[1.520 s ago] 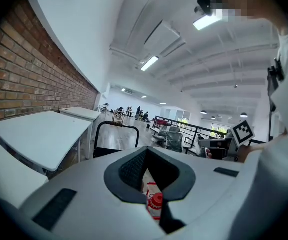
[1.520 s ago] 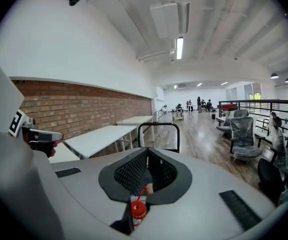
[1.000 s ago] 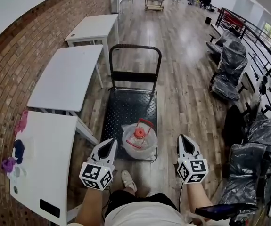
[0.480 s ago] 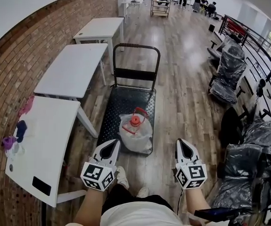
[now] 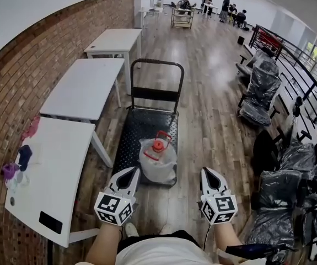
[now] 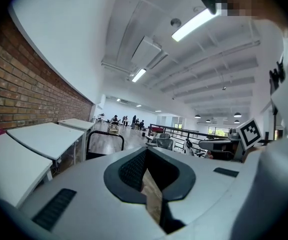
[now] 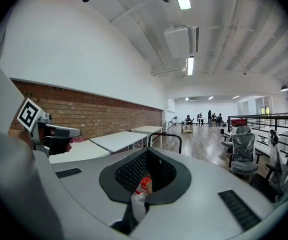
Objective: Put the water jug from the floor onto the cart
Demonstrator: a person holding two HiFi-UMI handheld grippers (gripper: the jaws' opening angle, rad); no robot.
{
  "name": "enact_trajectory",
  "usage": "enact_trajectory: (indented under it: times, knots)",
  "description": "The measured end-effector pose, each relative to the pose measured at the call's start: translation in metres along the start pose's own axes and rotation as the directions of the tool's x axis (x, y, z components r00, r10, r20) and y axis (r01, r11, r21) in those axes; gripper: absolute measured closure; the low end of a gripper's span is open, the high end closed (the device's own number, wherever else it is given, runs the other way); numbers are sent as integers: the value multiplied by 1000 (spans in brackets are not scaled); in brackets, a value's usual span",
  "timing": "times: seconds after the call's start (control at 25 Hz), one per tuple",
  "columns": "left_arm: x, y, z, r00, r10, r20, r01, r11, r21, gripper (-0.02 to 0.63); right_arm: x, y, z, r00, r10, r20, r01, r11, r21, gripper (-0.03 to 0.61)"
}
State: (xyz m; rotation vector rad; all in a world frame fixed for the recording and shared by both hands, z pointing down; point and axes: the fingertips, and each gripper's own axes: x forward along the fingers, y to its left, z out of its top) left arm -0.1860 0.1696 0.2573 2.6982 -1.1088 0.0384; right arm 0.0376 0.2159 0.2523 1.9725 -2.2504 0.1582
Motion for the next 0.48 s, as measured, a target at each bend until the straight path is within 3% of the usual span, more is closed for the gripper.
enact_trajectory:
  times: [0.28,0.48]
  knots:
    - [-28,47,6,1000,20,-6,-20,1000,-11,614,14,47,9,1000,6,1,-6,1000,-10,577]
    - [-28,50,20,1000,-26,0,26,1000,14,614,15,53,12,1000,-23,-6,23,1000,2,577]
